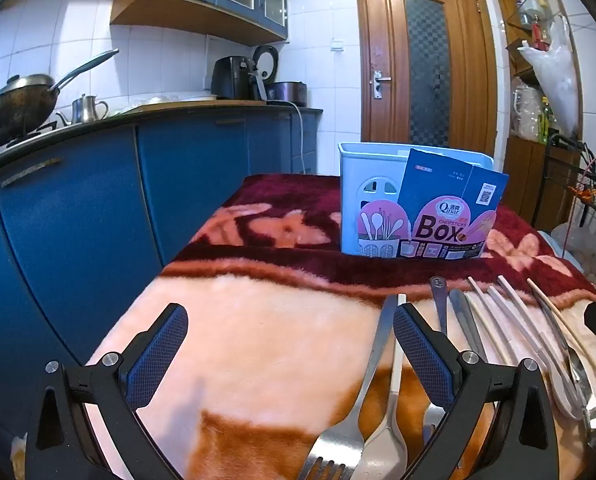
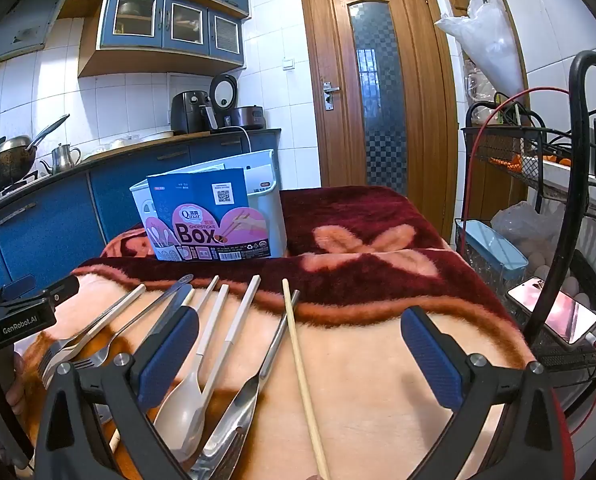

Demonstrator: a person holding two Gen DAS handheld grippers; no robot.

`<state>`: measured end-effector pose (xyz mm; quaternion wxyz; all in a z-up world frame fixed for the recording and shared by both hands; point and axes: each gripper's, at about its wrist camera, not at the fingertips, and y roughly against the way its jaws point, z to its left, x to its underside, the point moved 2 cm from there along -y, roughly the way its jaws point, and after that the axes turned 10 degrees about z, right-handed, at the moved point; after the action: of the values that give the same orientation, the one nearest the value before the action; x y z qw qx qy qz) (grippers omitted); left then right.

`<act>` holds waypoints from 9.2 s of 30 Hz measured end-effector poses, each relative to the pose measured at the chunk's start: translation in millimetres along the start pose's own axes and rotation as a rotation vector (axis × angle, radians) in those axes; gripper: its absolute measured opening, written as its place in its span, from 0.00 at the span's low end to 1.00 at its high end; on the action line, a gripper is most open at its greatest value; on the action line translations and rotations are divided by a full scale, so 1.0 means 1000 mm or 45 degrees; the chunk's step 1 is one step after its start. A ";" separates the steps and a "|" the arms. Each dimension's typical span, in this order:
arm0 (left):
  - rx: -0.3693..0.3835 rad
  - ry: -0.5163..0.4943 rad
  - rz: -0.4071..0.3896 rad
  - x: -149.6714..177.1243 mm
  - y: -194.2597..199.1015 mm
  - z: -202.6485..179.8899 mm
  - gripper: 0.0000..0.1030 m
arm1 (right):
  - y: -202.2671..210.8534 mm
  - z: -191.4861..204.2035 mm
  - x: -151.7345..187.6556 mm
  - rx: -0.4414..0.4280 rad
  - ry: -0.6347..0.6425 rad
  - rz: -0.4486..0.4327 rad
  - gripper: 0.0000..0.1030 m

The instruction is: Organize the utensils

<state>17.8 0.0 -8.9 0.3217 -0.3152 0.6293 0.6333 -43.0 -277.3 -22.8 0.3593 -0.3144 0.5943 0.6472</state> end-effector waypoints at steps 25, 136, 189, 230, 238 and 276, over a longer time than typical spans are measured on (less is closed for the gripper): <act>-0.002 -0.002 0.006 0.000 0.000 0.000 0.99 | 0.000 0.000 0.000 0.000 0.001 0.000 1.00; 0.266 -0.418 0.784 -0.014 -0.056 -0.022 0.61 | -0.047 -0.007 -0.017 -0.036 0.236 0.925 0.40; 0.471 -0.031 -0.016 -0.157 0.012 -0.001 0.06 | -0.011 0.018 -0.128 -0.293 0.032 0.062 0.06; 0.473 0.009 0.049 -0.178 -0.114 -0.040 0.06 | -0.123 0.036 -0.168 -0.259 0.204 -0.174 0.06; 0.487 -0.015 0.079 -0.166 -0.111 -0.041 0.06 | -0.119 0.032 -0.158 -0.258 0.191 -0.096 0.06; 0.472 -0.190 0.178 -0.112 0.007 -0.029 0.42 | -0.008 0.029 -0.113 -0.219 0.106 0.076 0.28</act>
<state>78.6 -30.3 84.9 0.3752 -0.1585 0.7298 0.5491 25.3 -258.6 69.5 0.2866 -0.3529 0.5601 0.6926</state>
